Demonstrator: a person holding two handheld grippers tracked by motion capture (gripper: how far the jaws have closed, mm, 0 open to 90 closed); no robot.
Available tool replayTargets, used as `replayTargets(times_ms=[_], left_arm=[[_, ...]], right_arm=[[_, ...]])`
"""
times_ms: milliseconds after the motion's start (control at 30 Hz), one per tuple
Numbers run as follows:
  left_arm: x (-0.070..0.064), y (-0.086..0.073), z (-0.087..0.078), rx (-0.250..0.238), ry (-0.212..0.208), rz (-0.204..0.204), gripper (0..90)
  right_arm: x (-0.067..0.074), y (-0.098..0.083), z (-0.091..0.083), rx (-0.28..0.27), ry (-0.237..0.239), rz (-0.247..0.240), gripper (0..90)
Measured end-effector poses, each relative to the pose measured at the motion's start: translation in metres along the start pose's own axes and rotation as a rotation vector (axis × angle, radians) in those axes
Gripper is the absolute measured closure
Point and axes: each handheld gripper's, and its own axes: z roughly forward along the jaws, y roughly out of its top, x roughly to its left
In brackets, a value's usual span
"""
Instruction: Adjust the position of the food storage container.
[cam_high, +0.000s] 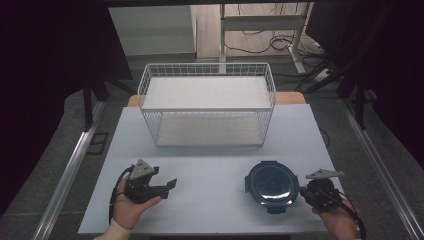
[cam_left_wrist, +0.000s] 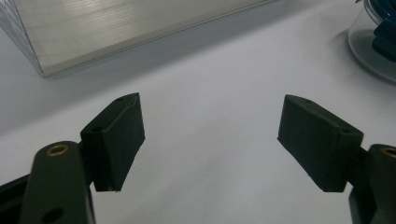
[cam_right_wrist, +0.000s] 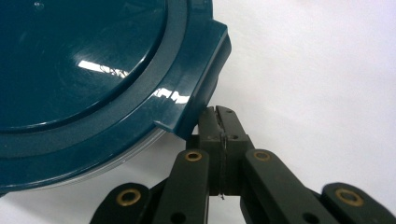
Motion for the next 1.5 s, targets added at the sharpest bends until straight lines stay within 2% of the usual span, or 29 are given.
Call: replayTargets(times_ms=[467,833,1133,1500], left_arm=[[0.002,0.000,0.000,0.002,0.004,-0.008,22.7],[0.005,0.000,-0.003,-0.011,0.012,-0.018,22.8],[0.005,0.000,-0.002,-0.016,0.018,-0.024,23.0],[0.007,0.000,-0.005,-0.022,0.020,-0.028,23.0]], right_arm=[[0.031,0.018,0.014,0.013,0.036,-0.076,90.0],[0.051,0.027,0.020,0.002,0.054,-0.100,90.0],[0.071,0.039,0.028,0.000,0.071,-0.157,90.0],[0.093,0.051,0.035,0.006,0.085,-0.194,90.0]])
